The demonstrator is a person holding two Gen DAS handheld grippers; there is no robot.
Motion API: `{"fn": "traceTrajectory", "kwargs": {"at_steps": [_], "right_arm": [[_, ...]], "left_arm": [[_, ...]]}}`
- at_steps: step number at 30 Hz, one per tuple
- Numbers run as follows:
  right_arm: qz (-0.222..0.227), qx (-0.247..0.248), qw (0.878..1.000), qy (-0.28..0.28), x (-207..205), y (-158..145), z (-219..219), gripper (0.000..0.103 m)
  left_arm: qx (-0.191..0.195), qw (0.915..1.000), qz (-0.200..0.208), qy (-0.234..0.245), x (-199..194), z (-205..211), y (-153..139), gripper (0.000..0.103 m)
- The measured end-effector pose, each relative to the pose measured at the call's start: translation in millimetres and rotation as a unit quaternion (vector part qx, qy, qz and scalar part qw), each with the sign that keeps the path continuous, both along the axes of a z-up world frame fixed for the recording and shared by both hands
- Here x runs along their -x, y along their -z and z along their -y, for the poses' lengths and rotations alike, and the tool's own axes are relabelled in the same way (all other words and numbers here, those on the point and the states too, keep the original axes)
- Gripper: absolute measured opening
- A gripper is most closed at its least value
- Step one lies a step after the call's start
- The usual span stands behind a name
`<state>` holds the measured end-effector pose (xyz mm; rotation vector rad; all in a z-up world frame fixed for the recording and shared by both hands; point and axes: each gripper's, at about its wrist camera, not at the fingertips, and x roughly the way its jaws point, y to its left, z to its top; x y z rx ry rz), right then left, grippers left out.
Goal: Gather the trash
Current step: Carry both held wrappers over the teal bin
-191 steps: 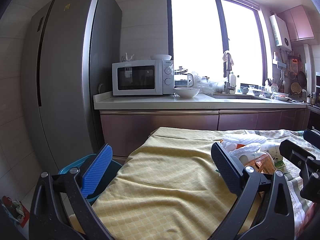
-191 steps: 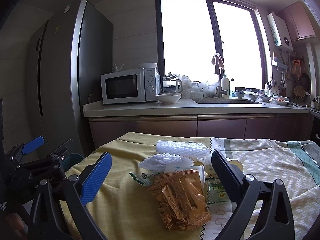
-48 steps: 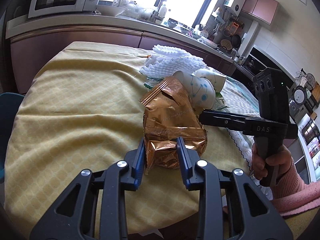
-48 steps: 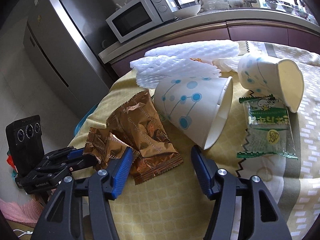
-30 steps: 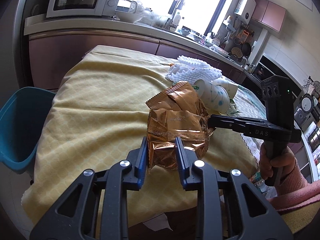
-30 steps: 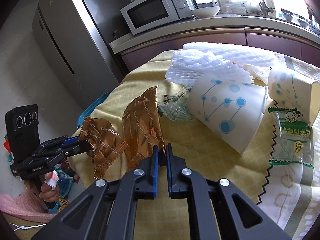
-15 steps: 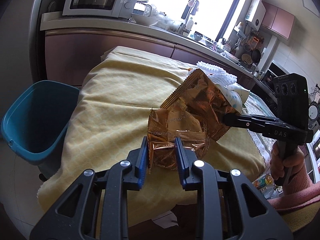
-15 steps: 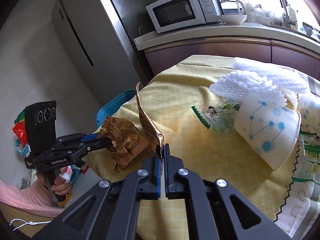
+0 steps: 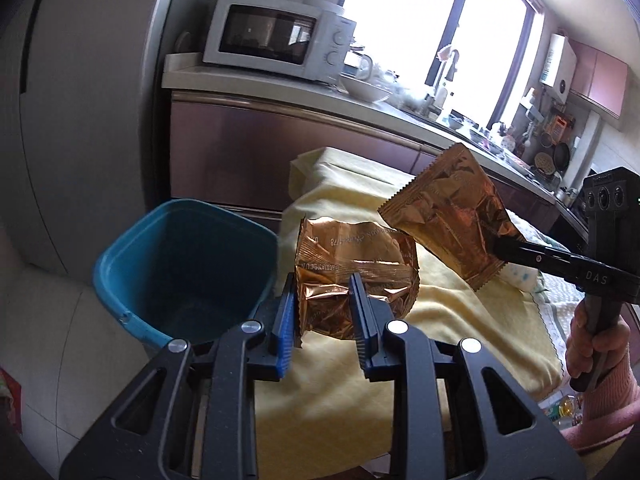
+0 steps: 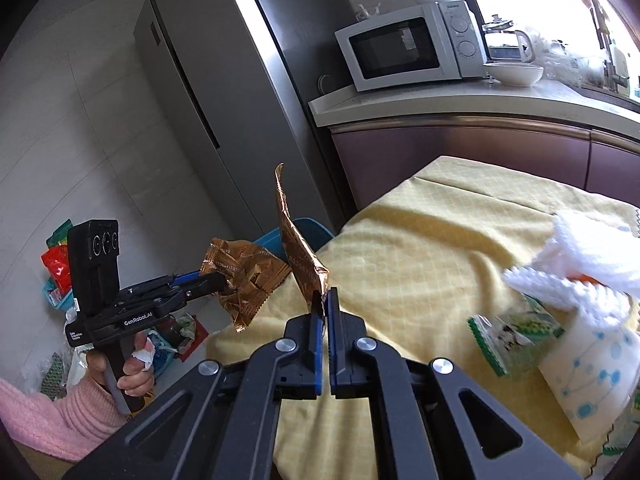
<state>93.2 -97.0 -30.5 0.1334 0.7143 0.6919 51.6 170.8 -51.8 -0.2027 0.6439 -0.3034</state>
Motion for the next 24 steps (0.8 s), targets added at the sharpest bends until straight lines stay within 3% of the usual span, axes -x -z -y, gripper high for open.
{"fn": "traceTrajectory", "kwargs": {"at_steps": [10, 24], "right_arm": [[-0.023, -0.004, 0.998, -0.057, -48.2, 7.9, -81.4, 0.002], [-0.087, 0.016, 0.994, -0.057, -94.6, 40.9, -147.1, 0.002]], "left_arm": [[-0.038, 0.9938, -0.030, -0.100, -31.2, -65.7, 12.6, 0.026], [-0.055, 0.9842, -0.082, -0.147, -69.0, -96.0, 52.3, 0.031]]}}
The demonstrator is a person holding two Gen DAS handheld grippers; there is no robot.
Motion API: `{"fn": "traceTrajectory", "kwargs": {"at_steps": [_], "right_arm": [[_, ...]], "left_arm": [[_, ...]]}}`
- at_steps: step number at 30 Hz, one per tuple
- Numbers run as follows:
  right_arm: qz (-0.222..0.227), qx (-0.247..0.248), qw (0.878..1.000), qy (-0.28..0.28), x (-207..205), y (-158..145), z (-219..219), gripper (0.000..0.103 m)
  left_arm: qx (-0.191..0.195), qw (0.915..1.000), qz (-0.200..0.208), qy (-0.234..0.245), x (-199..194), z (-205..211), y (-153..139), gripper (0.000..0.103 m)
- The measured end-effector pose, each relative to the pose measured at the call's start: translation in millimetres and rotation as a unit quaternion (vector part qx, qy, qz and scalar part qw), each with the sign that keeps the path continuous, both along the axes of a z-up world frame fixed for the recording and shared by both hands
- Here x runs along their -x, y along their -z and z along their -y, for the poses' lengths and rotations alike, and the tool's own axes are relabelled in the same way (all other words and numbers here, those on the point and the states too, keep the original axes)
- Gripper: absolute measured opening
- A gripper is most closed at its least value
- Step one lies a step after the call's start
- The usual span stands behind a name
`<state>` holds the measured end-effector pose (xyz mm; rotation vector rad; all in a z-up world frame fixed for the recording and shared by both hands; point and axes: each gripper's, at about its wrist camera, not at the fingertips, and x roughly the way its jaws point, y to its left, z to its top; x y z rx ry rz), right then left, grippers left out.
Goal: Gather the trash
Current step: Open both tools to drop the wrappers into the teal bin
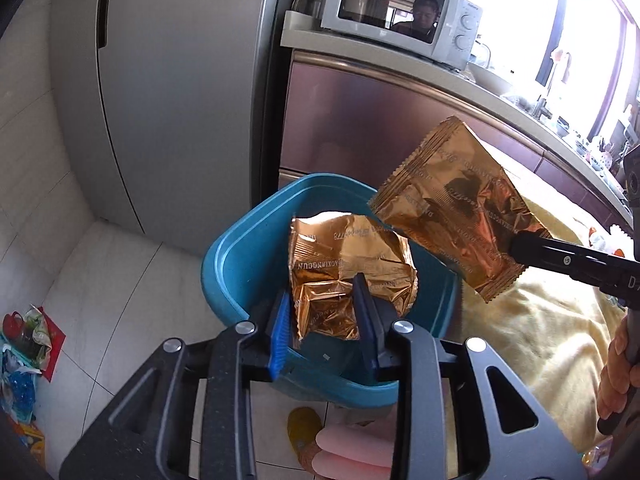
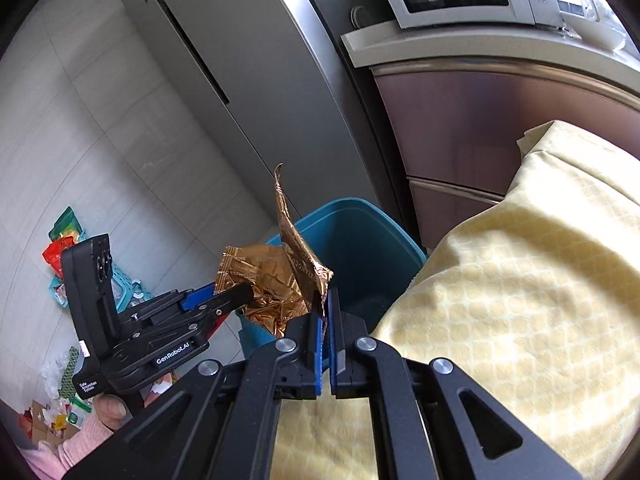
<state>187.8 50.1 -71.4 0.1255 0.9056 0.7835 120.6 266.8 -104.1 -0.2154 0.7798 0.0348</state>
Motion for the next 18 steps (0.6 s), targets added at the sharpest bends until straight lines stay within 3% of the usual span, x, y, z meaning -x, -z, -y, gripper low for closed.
{"fn": "traceTrajectory", "kwargs": {"at_steps": [9, 14, 18], "right_arm": [[-0.014, 0.022, 1.000, 0.007, -4.0, 11.5, -17.3, 0.010], [-0.008, 0.015, 1.000, 0.010, 2.3, 7.8, -5.8, 0.010], [0.015, 0.013, 1.000, 0.008, 17.9, -4.1, 8.2, 0.017]], "left_arm": [[0.012, 0.9998, -0.015, -0.002, -15.4, 4.7, 16.9, 0.031], [0.015, 0.9999, -0.003, 0.004, -8.2, 11.4, 13.4, 0.032], [0.010, 0.9996, 0.019, 0.019, 5.2, 21.6, 0.5, 0.038]]}}
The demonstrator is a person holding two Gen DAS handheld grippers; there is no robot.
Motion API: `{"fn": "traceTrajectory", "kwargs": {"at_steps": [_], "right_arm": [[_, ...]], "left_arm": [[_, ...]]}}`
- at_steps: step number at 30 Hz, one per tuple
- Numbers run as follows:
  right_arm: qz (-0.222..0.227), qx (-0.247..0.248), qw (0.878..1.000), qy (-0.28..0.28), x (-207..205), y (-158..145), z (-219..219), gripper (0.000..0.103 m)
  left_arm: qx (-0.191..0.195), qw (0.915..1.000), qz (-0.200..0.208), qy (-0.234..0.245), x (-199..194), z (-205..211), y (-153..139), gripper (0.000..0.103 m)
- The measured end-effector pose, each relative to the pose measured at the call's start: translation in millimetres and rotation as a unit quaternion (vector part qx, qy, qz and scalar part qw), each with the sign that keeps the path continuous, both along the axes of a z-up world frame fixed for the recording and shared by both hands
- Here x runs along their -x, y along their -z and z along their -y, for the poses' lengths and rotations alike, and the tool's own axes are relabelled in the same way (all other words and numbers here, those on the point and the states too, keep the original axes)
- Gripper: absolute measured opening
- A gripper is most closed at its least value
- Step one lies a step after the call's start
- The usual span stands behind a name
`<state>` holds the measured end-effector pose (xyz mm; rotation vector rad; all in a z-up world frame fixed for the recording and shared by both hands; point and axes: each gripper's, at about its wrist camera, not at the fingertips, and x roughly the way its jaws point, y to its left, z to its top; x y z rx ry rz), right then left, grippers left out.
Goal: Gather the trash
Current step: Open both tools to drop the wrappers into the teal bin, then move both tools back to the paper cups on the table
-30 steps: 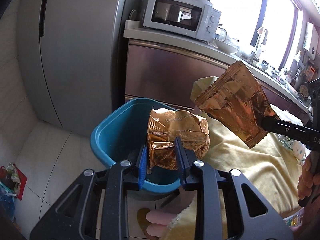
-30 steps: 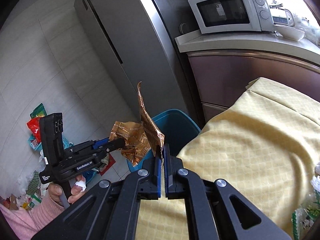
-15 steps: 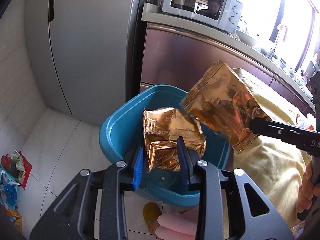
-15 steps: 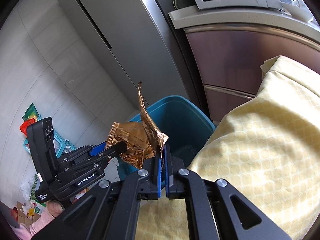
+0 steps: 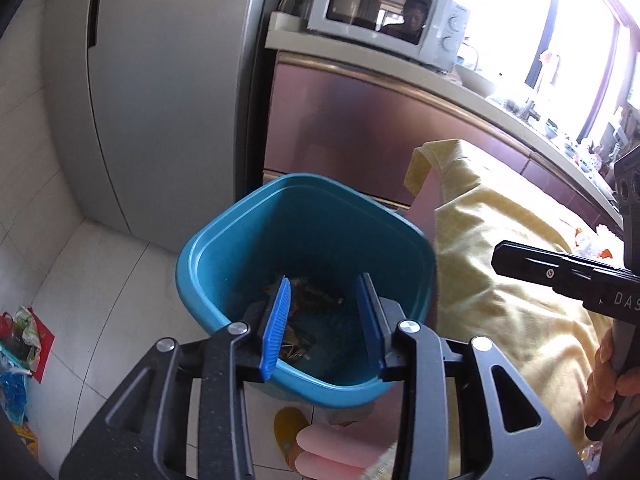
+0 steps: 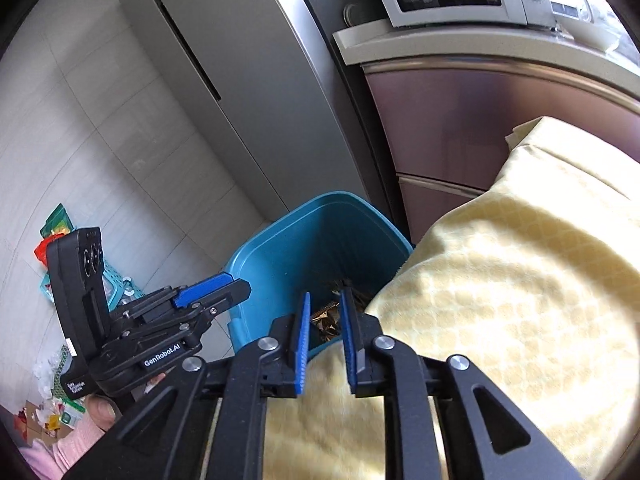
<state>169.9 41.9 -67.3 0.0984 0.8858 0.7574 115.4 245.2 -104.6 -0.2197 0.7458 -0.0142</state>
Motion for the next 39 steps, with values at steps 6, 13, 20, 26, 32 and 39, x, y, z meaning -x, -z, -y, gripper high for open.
{"fn": "traceTrajectory", "kwargs": {"at_steps": [6, 13, 20, 26, 32, 39], "right_arm": [[0.031, -0.003, 1.000, 0.000, 25.1, -16.8, 33.0, 0.019], [0.065, -0.017, 0.997, 0.026, 60.6, -31.8, 92.0, 0.027], [0.083, -0.023, 0.992, 0.097, 93.9, -36.1, 164.0, 0.029], [0.092, -0.026, 0.980, 0.175, 115.0, -35.3, 224.5, 0.029], [0.093, -0.047, 0.968, 0.229, 115.3, -33.0, 269.6, 0.032], [0.100, -0.048, 0.956, 0.270, 110.0, -34.5, 300.7, 0.035]], "left_arm": [[0.000, 0.9997, 0.023, 0.001, 16.2, 11.5, -17.0, 0.044], [0.009, 0.9979, 0.043, 0.047, 38.2, 41.3, -35.4, 0.044], [0.024, 0.9859, 0.063, 0.154, 51.6, 110.2, -48.6, 0.047], [0.023, 0.9698, 0.065, 0.234, 46.3, 180.2, -51.5, 0.047], [0.019, 0.9540, 0.075, 0.290, 35.0, 243.3, -60.3, 0.048], [-0.012, 0.9401, 0.084, 0.330, 19.1, 301.4, -66.4, 0.048]]}}
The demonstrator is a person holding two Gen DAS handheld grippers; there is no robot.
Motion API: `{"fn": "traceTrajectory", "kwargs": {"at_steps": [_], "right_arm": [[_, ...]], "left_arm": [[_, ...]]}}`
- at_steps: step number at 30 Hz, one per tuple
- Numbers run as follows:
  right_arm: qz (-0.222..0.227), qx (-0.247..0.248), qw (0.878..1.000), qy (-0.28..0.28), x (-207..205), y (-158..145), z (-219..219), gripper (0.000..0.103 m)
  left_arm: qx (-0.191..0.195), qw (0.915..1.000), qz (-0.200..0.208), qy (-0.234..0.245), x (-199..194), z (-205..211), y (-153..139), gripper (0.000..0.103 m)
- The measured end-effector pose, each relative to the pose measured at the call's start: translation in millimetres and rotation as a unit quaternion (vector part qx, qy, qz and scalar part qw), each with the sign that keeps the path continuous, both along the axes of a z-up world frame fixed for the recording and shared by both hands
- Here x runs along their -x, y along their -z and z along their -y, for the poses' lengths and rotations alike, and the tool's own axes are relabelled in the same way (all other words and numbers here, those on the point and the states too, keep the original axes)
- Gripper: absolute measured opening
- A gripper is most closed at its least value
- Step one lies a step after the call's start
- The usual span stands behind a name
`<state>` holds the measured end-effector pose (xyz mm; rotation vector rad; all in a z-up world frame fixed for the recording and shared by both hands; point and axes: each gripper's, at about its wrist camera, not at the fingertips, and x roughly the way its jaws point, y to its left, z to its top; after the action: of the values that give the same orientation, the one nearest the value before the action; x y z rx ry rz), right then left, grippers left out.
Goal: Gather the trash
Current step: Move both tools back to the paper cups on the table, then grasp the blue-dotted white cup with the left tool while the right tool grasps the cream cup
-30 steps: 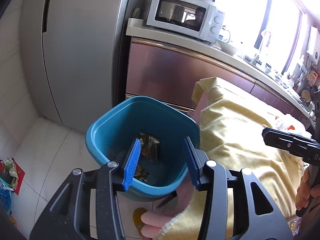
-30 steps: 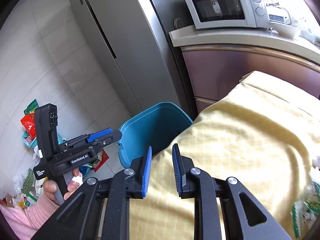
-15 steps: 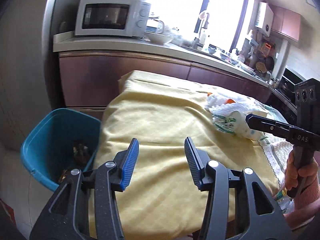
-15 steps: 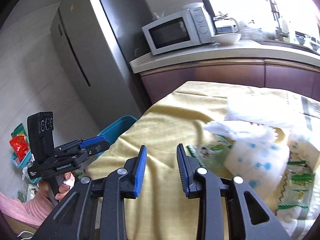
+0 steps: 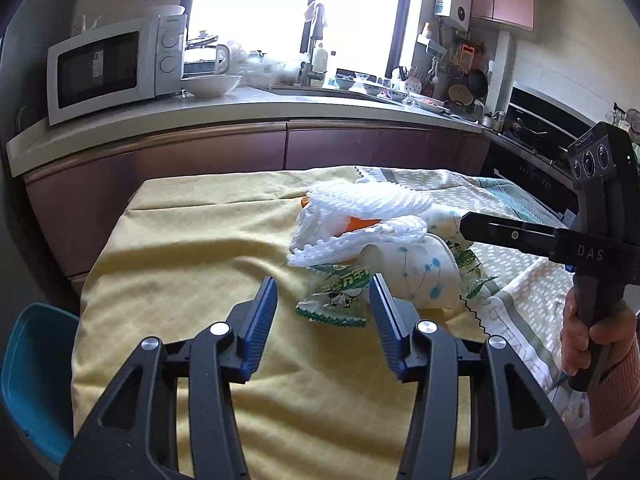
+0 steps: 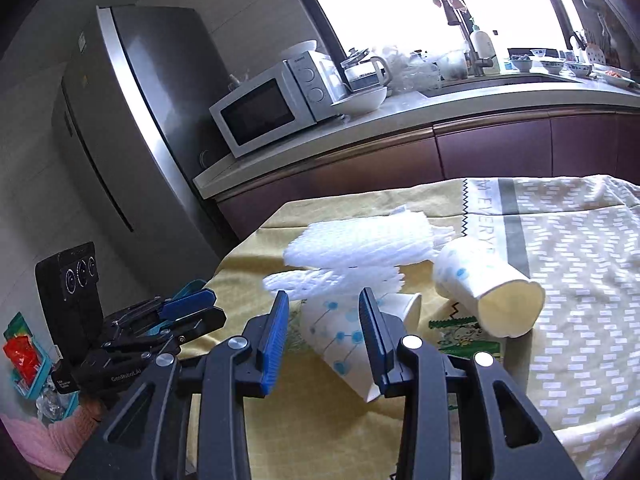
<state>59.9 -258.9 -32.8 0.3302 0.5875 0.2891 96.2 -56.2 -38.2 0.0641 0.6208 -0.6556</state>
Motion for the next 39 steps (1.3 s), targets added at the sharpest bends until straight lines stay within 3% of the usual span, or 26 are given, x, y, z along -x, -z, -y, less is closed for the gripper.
{"fn": "traceTrajectory", "kwargs": {"at_steps": [11, 22, 27, 29, 33, 36, 39], "right_arm": [[0.001, 0.008, 0.995, 0.102, 23.9, 14.4, 60.0, 0.035], [-0.013, 0.032, 0.995, 0.093, 0.0, 29.4, 52.9, 0.035], [-0.016, 0.034, 0.995, 0.087, -1.5, 31.5, 55.3, 0.010], [-0.016, 0.031, 0.996, 0.087, 0.0, 31.7, 57.3, 0.009], [-0.009, 0.029, 0.996, 0.087, 5.1, 29.0, 59.2, 0.007], [-0.003, 0.024, 0.996, 0.088, 8.5, 25.8, 62.3, 0.006], [0.001, 0.019, 0.996, 0.088, 11.7, 23.0, 63.9, 0.004]], "left_arm": [[-0.007, 0.9984, -0.019, 0.054, 0.5, 45.0, 7.2, 0.048], [-0.016, 0.9945, -0.064, 0.081, -18.5, 79.9, 24.7, 0.046], [-0.028, 0.9925, -0.069, 0.097, -19.9, 93.4, 26.1, 0.046], [-0.028, 0.9917, -0.073, 0.102, -20.5, 96.4, 26.2, 0.046], [-0.036, 0.9914, -0.072, 0.103, -18.7, 101.8, 28.2, 0.033], [-0.040, 0.9908, -0.073, 0.106, -14.8, 105.2, 28.3, 0.012], [-0.040, 0.9910, -0.069, 0.107, -9.3, 106.4, 27.5, 0.009]]}}
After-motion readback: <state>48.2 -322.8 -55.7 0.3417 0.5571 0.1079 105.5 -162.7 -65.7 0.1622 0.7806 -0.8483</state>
